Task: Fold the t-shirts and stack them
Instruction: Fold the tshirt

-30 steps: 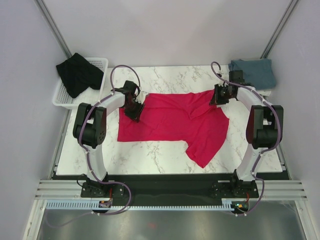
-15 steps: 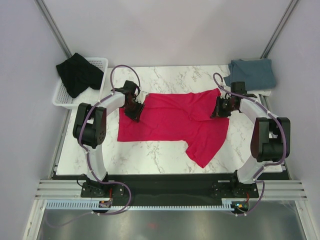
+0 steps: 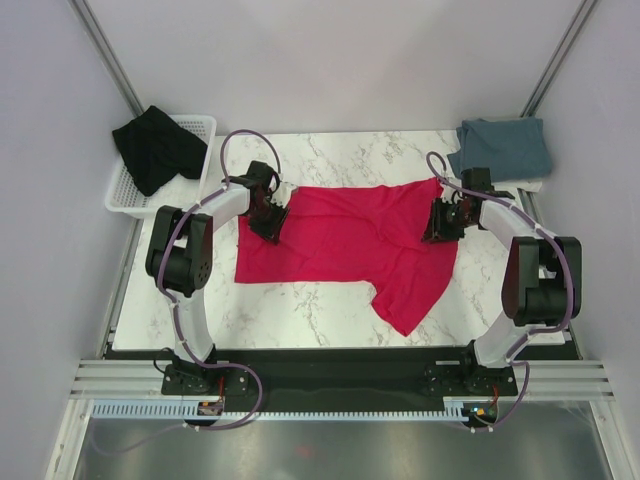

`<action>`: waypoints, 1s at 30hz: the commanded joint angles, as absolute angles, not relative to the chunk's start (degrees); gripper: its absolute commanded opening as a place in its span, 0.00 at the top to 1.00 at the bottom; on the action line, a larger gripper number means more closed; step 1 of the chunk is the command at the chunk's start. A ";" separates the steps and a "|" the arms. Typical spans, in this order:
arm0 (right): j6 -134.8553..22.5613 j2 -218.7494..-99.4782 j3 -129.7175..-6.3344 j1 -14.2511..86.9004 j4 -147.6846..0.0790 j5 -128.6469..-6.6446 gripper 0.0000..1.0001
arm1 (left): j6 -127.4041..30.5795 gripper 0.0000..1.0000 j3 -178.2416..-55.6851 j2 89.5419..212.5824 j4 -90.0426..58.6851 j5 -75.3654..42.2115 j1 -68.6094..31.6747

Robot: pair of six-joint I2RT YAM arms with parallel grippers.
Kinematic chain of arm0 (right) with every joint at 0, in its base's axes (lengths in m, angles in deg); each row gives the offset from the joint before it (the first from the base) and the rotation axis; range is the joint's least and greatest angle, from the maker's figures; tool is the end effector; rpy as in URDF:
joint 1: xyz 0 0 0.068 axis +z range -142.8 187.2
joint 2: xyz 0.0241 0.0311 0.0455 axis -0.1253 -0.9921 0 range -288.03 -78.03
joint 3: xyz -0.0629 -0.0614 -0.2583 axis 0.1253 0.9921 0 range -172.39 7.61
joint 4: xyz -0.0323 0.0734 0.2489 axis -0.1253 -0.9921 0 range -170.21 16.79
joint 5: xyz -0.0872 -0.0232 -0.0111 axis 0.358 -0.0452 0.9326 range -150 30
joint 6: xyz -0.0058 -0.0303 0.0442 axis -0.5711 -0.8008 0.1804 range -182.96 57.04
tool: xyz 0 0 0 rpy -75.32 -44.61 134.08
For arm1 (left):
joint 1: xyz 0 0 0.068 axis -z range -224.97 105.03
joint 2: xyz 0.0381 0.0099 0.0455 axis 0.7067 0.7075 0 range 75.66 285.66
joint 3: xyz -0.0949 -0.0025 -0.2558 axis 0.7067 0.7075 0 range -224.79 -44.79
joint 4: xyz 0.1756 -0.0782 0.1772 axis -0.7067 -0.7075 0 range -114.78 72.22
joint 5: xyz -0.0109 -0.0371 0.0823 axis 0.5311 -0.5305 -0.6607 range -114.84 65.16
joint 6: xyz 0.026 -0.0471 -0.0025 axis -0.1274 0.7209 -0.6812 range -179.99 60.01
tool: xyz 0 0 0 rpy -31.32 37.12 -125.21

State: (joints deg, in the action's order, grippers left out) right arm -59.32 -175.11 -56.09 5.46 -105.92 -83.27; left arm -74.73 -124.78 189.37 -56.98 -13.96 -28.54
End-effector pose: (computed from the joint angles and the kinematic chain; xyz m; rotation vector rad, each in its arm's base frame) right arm 0.3337 0.0038 0.1934 0.0092 2.6817 0.5609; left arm 0.3772 -0.1183 0.1650 0.8004 2.7190 -0.2759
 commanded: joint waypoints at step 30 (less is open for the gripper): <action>-72.19 -186.93 -73.95 25.48 -106.43 -77.67 0.70 | -73.18 0.62 -126.53 187.63 -56.10 -13.06 -28.44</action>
State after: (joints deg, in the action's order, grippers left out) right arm -71.39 -186.28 -71.28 25.26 -107.07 -78.44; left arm -74.71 -124.78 189.24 -56.85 -13.96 -28.54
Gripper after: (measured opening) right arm 0.302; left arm 0.380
